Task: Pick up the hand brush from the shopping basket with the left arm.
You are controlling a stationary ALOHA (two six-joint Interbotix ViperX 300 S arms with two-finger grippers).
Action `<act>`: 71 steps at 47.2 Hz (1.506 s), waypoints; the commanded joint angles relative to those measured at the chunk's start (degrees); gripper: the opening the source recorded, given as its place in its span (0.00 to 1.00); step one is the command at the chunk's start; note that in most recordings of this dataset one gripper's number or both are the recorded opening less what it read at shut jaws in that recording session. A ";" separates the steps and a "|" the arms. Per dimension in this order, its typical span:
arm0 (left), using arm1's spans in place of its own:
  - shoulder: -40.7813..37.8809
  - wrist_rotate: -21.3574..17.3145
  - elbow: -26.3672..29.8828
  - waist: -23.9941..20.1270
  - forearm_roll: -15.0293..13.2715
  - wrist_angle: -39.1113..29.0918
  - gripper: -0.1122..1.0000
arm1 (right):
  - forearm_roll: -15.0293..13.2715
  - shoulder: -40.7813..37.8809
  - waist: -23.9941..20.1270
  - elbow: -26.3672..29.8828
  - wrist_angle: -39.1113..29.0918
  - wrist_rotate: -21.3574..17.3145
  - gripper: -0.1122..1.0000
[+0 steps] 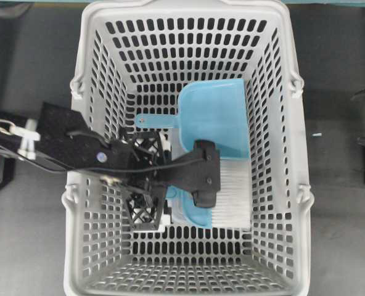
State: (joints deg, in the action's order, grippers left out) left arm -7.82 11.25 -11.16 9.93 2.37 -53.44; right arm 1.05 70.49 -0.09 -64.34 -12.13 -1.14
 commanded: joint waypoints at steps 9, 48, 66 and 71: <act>-1.23 -0.44 -2.20 0.35 0.18 1.05 0.91 | 0.35 -0.26 -0.09 0.35 0.35 -0.09 0.80; -2.20 -0.79 -6.50 0.62 0.09 8.17 0.35 | 0.79 -0.35 -0.09 -0.44 0.53 -0.09 0.80; 1.67 -0.79 -4.13 0.70 0.18 7.03 0.32 | 0.79 -0.26 -0.09 -0.79 0.26 -0.09 0.80; 5.10 -0.79 -0.26 0.70 0.18 2.20 0.32 | 0.79 -0.35 -0.09 -0.70 0.26 -0.09 0.80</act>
State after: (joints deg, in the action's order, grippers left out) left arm -6.77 10.46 -15.21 10.46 2.37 -48.25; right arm 1.67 70.66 -0.18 -65.57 -12.13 -1.14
